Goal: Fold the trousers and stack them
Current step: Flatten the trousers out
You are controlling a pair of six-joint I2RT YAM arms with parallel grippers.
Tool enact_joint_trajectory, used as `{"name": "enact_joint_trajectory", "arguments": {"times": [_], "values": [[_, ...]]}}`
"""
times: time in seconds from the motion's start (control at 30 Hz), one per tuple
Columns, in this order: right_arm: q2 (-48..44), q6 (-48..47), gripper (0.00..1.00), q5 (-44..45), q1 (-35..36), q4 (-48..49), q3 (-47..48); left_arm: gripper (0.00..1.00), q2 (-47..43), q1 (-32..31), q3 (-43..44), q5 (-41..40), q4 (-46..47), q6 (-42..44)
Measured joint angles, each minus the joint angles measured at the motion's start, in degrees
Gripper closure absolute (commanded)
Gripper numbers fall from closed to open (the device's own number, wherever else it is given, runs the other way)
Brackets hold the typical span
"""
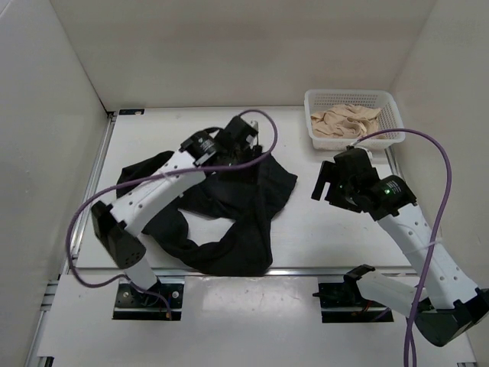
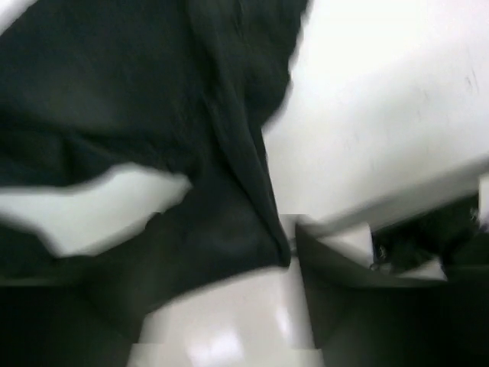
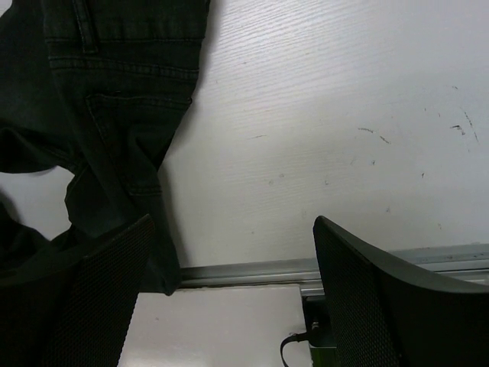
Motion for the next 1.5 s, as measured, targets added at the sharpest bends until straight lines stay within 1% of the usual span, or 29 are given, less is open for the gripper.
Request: {"name": "enact_joint_trajectory", "arguments": {"times": [0.03, 0.1, 0.27, 0.3, 0.33, 0.37, 0.4, 0.43, 0.57, 0.7, 0.73, 0.8, 0.83, 0.87, 0.9, 0.93, 0.97, 1.07, 1.1, 1.13, 1.17, 1.2, 1.23, 1.27, 1.33, 1.37, 1.4, 1.47, 1.5], "values": [[-0.28, -0.04, 0.1, 0.15, 0.0, 0.02, 0.0, 0.0, 2.58, 1.88, 2.75, -0.13, 0.33, 0.0], [-1.07, -0.09, 0.1, 0.35, 0.0, -0.13, 0.0, 0.0, 9.79, 4.22, 8.7, -0.04, 1.36, 0.57], [-4.98, 0.15, 0.1, 0.72, 0.0, -1.84, 0.0, 0.0, 30.16, 5.77, 21.09, 3.96, 3.23, 1.99], [-6.12, 0.39, 0.1, 1.01, 0.0, -2.62, 0.0, 0.05, 33.33, 5.99, 22.45, 5.14, 3.3, 2.14], [-7.26, 0.5, 0.1, 1.33, 0.0, -3.39, 0.0, 0.14, 36.59, 6.14, 23.58, 6.4, 3.21, 2.19], [-8.48, 0.66, 0.1, 1.84, 0.0, -4.31, 0.09, 0.53, 39.3, 6.29, 24.3, 7.67, 3.13, 2.4], [-9.49, 0.81, 0.1, 2.4, 0.0, -5.4, 0.35, 0.79, 41.33, 6.36, 24.63, 8.9, 2.95, 2.49], [-10.25, 0.92, 0.1, 3.06, 0.0, -6.8, 0.96, 0.9, 42.75, 6.45, 24.9, 9.75, 2.38, 2.91], [-11.43, 1.9, 0.12, 6.47, 0.0, -11.17, 5.64, 0.9, 44.17, 6.75, 29.05, 12.02, -0.13, 3.91], [-11.8, 2.62, 0.13, 10.75, 0.0, -13.6, 11.08, 0.9, 40.57, 4.96, 34.73, 14.03, 0.85, 4.0], [-11.91, 2.95, 0.13, 11.91, 0.0, -13.79, 12.11, 0.71, 39.23, 4.02, 35.5, 15.5, 1.66, 3.8], [-12.22, 3.61, 0.13, 14.03, -0.02, -14.1, 13.49, 0.48, 37.18, 1.66, 36.96, 18.84, 3.43, 3.52], [-12.5, 3.96, 0.13, 15.08, -0.02, -14.08, 13.7, 0.32, 36.79, 0.28, 37.79, 20.79, 4.17, 3.65], [-12.85, 4.44, 0.13, 15.98, -0.02, -14.19, 13.64, 0.19, 36.76, -1.25, 38.88, 23.26, 5.07, 3.52], [-13.25, 4.94, 0.13, 16.76, -0.07, -14.45, 13.53, 0.17, 36.92, -2.89, 39.63, 25.92, 5.92, 3.08], [-13.64, 5.2, 0.13, 17.33, -0.07, -14.78, 13.31, 0.07, 37.13, -3.96, 39.93, 27.74, 6.25, 3.3], [-14.14, 5.64, 0.13, 17.75, -0.09, -14.86, 12.7, 0.0, 37.22, -5.2, 39.93, 29.79, 6.49, 3.37], [-15.72, 7.08, 0.13, 17.9, -0.2, -15.21, 8.92, 0.0, 36.57, -6.47, 38.71, 33.09, 6.56, 3.23], [-16.13, 7.56, 0.13, 17.64, -0.24, -14.88, 7.04, 0.04, 35.5, -5.77, 37.11, 33.16, 6.71, 3.45], [-16.44, 8.0, 0.11, 16.68, -0.26, -14.62, 4.39, 0.22, 33.9, -4.5, 35.21, 33.09, 6.58, 3.52], [-16.46, 8.28, 0.11, 15.63, -0.26, -14.36, 1.84, 0.36, 32.04, -2.71, 33.38, 32.59, 6.34, 3.56], [-16.46, 8.48, 0.08, 14.29, -0.26, -13.22, -1.16, 0.51, 28.94, -0.28, 29.88, 30.95, 6.67, 3.98], [-16.26, 8.79, 0.08, 12.74, -0.26, -12.26, -4.11, 0.62, 26.12, 2.01, 27.32, 29.44, 6.08, 3.96], [-15.74, 9.01, 0.07, 11.23, -0.26, -11.37, -6.8, 0.82, 22.29, 5.05, 23.91, 26.91, 5.99, 4.48], [-14.19, 9.25, 0.03, 7.5, -0.26, -9.09, -11.15, 0.85, 15.21, 10.12, 18.14, 20.96, 5.09, 4.46], [-13.25, 9.27, 0.01, 5.35, -0.26, -7.65, -13.09, 0.81, 11.52, 12.55, 15.39, 17.53, 4.37, 3.98], [-12.31, 9.25, 0.0, 3.34, -0.26, -6.08, -14.78, 0.7, 7.65, 14.43, 12.0, 13.86, 4.22, 3.32], [-10.51, 9.09, 0.0, -0.7, -0.26, -2.45, -17.92, 0.28, -0.26, 16.83, 3.91, 7.39, 2.97, 0.98], [-9.73, 8.94, 0.0, -2.43, -0.26, -1.09, -18.97, 0.16, -4.15, 17.73, -0.74, 5.31, 2.58, -0.33]]}}
